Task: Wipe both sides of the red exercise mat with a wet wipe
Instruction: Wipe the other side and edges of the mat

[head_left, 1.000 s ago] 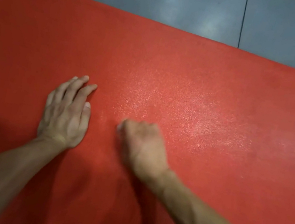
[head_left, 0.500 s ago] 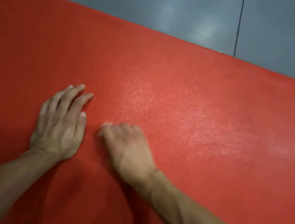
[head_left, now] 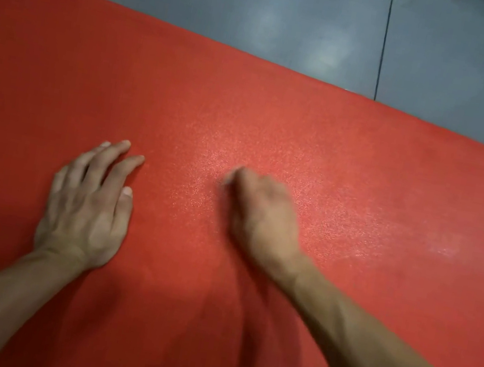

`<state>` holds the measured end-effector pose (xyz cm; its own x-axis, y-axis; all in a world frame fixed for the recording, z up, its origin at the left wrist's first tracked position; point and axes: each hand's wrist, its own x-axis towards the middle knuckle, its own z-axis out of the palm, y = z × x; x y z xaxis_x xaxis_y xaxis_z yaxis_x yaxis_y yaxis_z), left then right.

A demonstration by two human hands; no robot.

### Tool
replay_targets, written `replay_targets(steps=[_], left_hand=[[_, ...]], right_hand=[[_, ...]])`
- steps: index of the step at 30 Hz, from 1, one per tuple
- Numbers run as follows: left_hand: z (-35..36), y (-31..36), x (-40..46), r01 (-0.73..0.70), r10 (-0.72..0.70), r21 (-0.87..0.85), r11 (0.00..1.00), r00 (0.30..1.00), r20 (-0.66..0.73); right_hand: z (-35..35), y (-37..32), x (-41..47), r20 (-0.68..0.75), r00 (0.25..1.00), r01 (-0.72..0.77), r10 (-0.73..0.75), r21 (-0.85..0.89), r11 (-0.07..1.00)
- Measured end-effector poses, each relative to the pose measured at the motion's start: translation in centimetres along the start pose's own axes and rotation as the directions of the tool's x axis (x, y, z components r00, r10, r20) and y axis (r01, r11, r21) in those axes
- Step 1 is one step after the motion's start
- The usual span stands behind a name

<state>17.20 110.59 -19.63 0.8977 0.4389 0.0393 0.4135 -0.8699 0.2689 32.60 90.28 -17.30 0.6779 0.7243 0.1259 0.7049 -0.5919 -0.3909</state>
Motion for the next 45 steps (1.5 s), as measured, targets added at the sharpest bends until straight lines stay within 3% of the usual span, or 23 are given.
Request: replay_targets(steps=[2, 3, 4, 6, 8, 10, 12, 14, 16, 18, 21, 23, 25, 27, 29, 31, 32, 34, 35, 37, 39, 42, 45], left_hand=[[-0.1, 0.0, 0.1, 0.000, 0.000, -0.010, 1.000, 1.000, 0.000], [-0.1, 0.0, 0.1, -0.001, 0.001, -0.021, 1.000, 1.000, 0.002], [0.0, 0.0, 0.1, 0.001, -0.001, -0.028, 1.000, 1.000, 0.003], [-0.1, 0.1, 0.1, 0.010, -0.010, -0.038, 0.999, 1.000, 0.002], [0.0, 0.0, 0.2, 0.007, -0.007, -0.036, 0.999, 1.000, -0.004], [0.1, -0.1, 0.1, 0.002, -0.003, -0.033, 0.999, 1.000, -0.005], [-0.1, -0.1, 0.1, 0.001, -0.002, -0.035, 0.999, 1.000, -0.009], [-0.2, 0.1, 0.0, 0.010, -0.010, -0.029, 1.000, 1.000, -0.007], [-0.3, 0.1, 0.1, 0.010, -0.010, -0.033, 0.999, 1.000, -0.006], [-0.2, 0.1, 0.3, 0.010, -0.010, -0.044, 0.999, 1.000, -0.001], [-0.1, 0.0, 0.2, 0.017, -0.017, -0.054, 0.998, 1.000, -0.003], [0.0, -0.1, 0.2, 0.012, -0.012, -0.058, 0.998, 1.000, -0.009], [0.0, -0.2, 0.3, 0.002, -0.002, -0.044, 0.999, 1.000, -0.010], [-0.1, -0.1, 0.3, 0.004, -0.004, -0.038, 0.999, 1.000, -0.007], [-0.2, -0.1, 0.2, 0.004, -0.004, -0.033, 0.999, 1.000, -0.005], [-0.3, 0.0, 0.2, 0.005, -0.005, -0.033, 0.999, 1.000, -0.008], [-0.2, 0.0, 0.3, 0.005, -0.006, -0.034, 0.999, 1.000, -0.007], [-0.1, 0.0, 0.3, 0.006, -0.006, -0.038, 0.999, 1.000, -0.011], [-0.1, 0.0, 0.3, 0.005, -0.005, -0.042, 0.999, 1.000, -0.017], [0.0, -0.1, 0.4, -0.007, 0.006, -0.044, 0.999, 1.000, -0.024], [-0.1, -0.2, 0.5, -0.011, 0.010, -0.044, 0.999, 1.000, -0.019], [-0.2, -0.1, 0.4, -0.006, 0.006, -0.041, 0.999, 1.000, -0.006], [-0.1, -0.2, 0.4, -0.006, 0.006, -0.030, 1.000, 1.000, -0.006]], right_hand=[[1.4, -2.1, -0.3, 0.098, 0.956, 0.281, -0.276, -0.039, 0.959], [0.9, -1.3, 0.1, 0.108, 0.948, 0.308, -0.301, -0.060, 0.949], [0.1, 0.5, 0.5, 0.075, 0.970, 0.236, -0.230, -0.084, 0.968], [-1.7, 5.3, 1.1, -0.062, 0.997, -0.050, 0.042, -0.136, 0.989], [-3.7, 9.6, 1.1, -0.201, 0.928, -0.346, 0.313, -0.158, 0.925], [-3.4, 9.4, 1.3, -0.268, 0.866, -0.453, 0.422, -0.065, 0.889], [-1.1, 5.2, 1.9, -0.191, 0.923, -0.341, 0.334, -0.007, 0.940], [1.3, 0.2, 2.5, -0.052, 0.994, -0.090, 0.092, 0.045, 0.995], [2.5, -2.8, 2.7, 0.036, 0.983, 0.179, -0.180, 0.016, 0.984], [1.5, -0.8, 2.9, -0.002, 0.978, 0.210, -0.211, -0.035, 0.977], [-1.5, 7.3, 3.0, -0.149, 0.983, -0.137, 0.108, -0.200, 0.970], [-4.1, 11.7, 3.1, -0.265, 0.890, -0.431, 0.372, -0.214, 0.877], [-4.2, 11.7, 3.4, -0.334, 0.809, -0.552, 0.485, -0.145, 0.821], [-2.1, 8.0, 4.2, -0.261, 0.887, -0.416, 0.380, -0.099, 0.904], [0.5, 3.1, 5.4, -0.120, 0.978, -0.178, 0.169, -0.074, 0.981], [1.9, 0.4, 5.9, 0.006, 0.998, 0.066, -0.065, -0.148, 0.987], [1.5, 1.2, 6.1, 0.001, 0.993, 0.113, -0.115, -0.165, 0.980], [-0.2, 5.7, 6.1, -0.087, 0.996, -0.021, 0.002, -0.220, 0.975], [-1.7, 8.2, 5.9, -0.137, 0.982, -0.164, 0.133, -0.250, 0.954], [-4.4, 12.5, 5.1, -0.231, 0.906, -0.409, 0.354, -0.268, 0.872], [-4.9, 13.2, 5.1, -0.294, 0.859, -0.494, 0.419, -0.263, 0.829], [-1.7, 8.3, 7.4, -0.227, 0.919, -0.361, 0.322, -0.156, 0.920], [1.7, 3.0, 9.3, -0.069, 0.996, -0.065, 0.053, -0.188, 0.980]])
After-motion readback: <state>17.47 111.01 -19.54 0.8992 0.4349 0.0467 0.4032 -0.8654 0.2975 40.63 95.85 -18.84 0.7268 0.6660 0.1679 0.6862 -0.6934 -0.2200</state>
